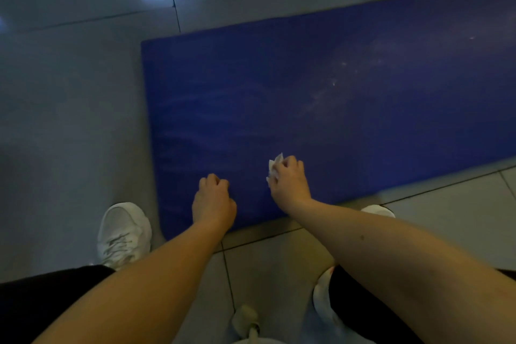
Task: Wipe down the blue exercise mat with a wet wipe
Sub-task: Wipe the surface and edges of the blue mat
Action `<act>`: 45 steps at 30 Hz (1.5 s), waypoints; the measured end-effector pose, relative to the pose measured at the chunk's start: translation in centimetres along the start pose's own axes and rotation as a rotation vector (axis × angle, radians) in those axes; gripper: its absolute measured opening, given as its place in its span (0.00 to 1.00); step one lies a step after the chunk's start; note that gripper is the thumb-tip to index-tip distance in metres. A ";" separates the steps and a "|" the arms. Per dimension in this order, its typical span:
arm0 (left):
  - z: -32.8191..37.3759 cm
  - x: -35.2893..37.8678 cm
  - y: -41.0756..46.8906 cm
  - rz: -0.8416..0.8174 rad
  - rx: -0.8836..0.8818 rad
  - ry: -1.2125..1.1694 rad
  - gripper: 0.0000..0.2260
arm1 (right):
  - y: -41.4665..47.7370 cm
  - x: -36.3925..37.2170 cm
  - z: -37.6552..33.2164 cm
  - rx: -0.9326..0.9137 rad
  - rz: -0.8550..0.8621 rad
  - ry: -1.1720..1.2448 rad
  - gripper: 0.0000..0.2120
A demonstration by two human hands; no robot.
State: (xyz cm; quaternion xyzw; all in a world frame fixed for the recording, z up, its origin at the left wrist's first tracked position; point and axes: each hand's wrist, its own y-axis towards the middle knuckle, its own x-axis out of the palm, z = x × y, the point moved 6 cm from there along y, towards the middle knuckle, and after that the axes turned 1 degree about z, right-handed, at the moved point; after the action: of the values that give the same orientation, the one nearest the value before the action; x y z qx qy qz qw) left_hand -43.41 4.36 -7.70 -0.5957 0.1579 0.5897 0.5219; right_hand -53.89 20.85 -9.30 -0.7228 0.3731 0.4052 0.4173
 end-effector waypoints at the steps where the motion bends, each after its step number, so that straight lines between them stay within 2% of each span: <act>1: -0.5 0.1 -0.2 -0.019 -0.004 0.019 0.15 | -0.1 0.7 -0.5 -0.035 -0.009 0.005 0.24; 4: -1.1 0.6 -0.8 -0.100 0.004 0.045 0.22 | -1.7 2.8 -3.6 -0.195 -0.109 0.004 0.17; 8: -0.8 1.0 -1.3 -0.166 -0.004 0.091 0.28 | -3.6 5.0 -6.6 -0.424 -0.196 -0.049 0.18; 10: -0.5 1.0 -1.3 -0.169 -0.004 0.115 0.29 | -3.2 4.8 -5.9 -0.481 -0.259 -0.105 0.14; 12: -0.3 1.1 -1.3 -0.179 -0.006 0.115 0.28 | -2.4 3.0 -3.4 -0.401 -0.286 -0.094 0.10; 16: 0.0 1.2 -1.2 -0.197 -0.034 0.137 0.27 | -1.2 -1.9 5.8 -0.043 -0.095 -0.119 0.10; 18: 0.2 1.3 -1.1 -0.200 -0.042 0.154 0.27 | -1.2 -3.3 9.3 0.202 -0.037 -0.162 0.14; 20: 0.3 1.4 -1.1 -0.204 -0.046 0.177 0.28 | -1.6 -3.7 9.6 0.315 -0.024 -0.203 0.19; 23: 0.5 1.3 -1.2 -0.196 -0.042 0.214 0.30 | -2.4 -2.3 5.2 0.187 -0.072 -0.231 0.14; 29: 0.8 1.3 -1.3 -0.202 -0.050 0.260 0.32 | -5.4 3.7 -5.4 -0.200 -0.287 0.058 0.09; 31: 0.8 1.3 -1.2 -0.215 -0.058 0.265 0.34 | -4.7 4.1 -5.2 -0.241 -0.343 0.022 0.12; 34: 0.7 1.3 -1.2 -0.223 -0.054 0.235 0.33 | -3.3 2.0 -1.9 -0.290 -0.306 -0.051 0.15; 36: 0.8 1.4 -1.2 -0.214 -0.050 0.228 0.31 | -2.1 -0.1 2.7 -0.176 -0.220 -0.120 0.13; 39: 1.0 1.4 -1.2 -0.198 -0.047 0.239 0.30 | -0.7 -4.2 8.9 0.120 -0.073 -0.298 0.12; 42: 1.2 1.5 -1.3 -0.186 -0.041 0.256 0.31 | 0.0 -5.9 10.0 0.206 0.017 -0.352 0.10; 43: 1.2 1.5 -1.4 -0.183 -0.038 0.261 0.31 | 0.2 -6.0 9.2 0.182 0.016 -0.303 0.11; 45: 1.2 1.5 -1.4 -0.186 -0.041 0.255 0.31 | 1.1 -6.0 7.4 0.151 -0.038 -0.052 0.11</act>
State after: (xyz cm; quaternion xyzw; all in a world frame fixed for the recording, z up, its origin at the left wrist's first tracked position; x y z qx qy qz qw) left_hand -42.57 6.57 -8.14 -0.6883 0.1550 0.4614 0.5378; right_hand -59.27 28.39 -6.61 -0.6855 0.3779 0.3866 0.4877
